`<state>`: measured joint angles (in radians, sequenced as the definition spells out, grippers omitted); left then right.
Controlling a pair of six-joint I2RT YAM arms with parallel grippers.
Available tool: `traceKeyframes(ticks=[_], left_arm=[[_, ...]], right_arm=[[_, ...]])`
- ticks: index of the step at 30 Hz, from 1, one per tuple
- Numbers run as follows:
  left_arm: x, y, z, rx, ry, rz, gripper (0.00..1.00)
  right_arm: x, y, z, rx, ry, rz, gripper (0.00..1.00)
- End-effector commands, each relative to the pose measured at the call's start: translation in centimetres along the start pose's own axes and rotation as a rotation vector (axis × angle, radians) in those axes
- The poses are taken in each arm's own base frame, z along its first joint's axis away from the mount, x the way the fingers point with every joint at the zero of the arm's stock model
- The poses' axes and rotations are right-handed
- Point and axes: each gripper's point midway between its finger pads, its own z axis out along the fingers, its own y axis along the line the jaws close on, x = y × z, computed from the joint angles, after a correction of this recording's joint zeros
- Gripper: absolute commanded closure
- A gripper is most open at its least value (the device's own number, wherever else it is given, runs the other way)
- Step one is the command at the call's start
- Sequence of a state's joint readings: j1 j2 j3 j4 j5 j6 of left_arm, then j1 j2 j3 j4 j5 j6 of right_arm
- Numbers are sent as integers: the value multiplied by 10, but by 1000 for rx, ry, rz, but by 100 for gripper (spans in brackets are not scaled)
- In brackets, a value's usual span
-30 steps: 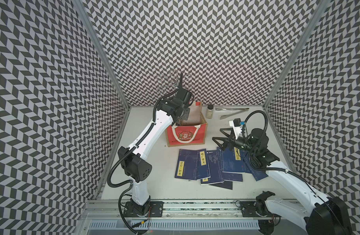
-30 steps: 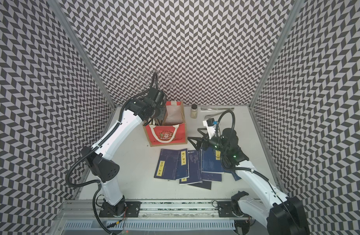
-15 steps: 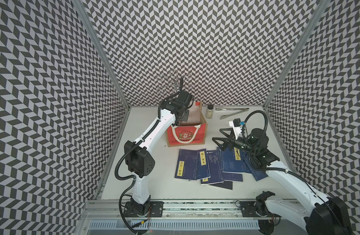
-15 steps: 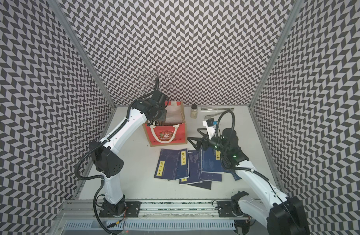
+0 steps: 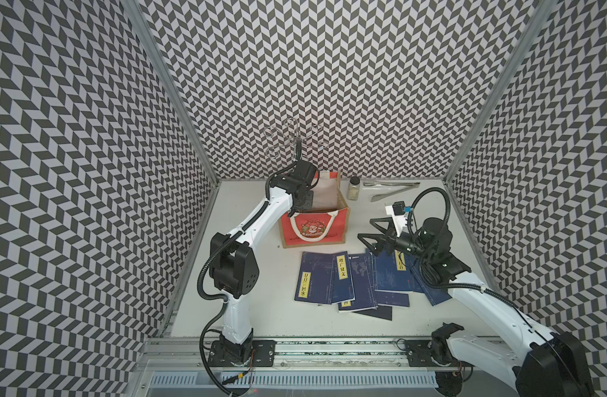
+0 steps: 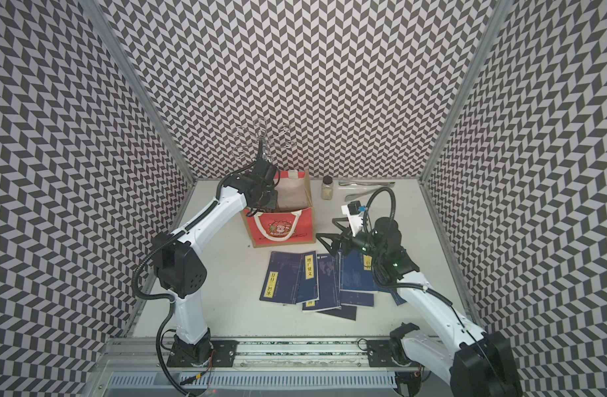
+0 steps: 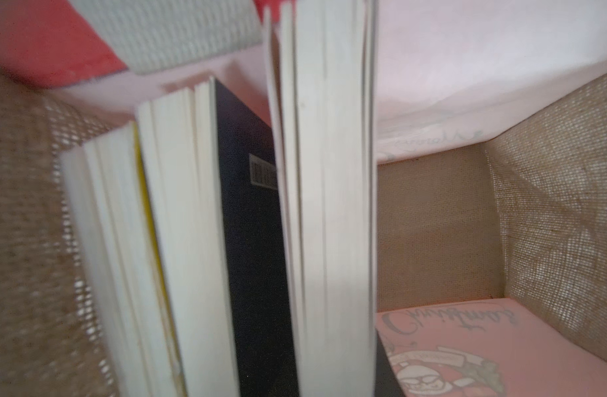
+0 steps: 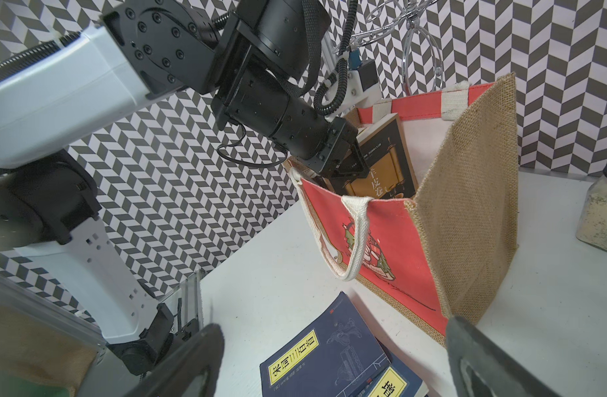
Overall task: Put the books into the canvas bag
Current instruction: Place the book in the canvas bag.
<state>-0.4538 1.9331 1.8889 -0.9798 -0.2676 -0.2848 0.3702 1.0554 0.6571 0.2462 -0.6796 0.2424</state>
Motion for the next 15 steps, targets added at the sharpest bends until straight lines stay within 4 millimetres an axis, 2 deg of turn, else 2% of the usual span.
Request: traceKeyframes(ticks=[1,6,15], left_arm=[[-26,2,-8,23,-95,-53,83],[-26,0,-7,32,-92,-55,78],[-35,6,-24,23,-130,-61,70]], right_arm=[[-3,5,1,-26,-20,-42,1],[-3,5,0,-27,-21,-43,0],[-4,6,0,-28,-23,-45,1]])
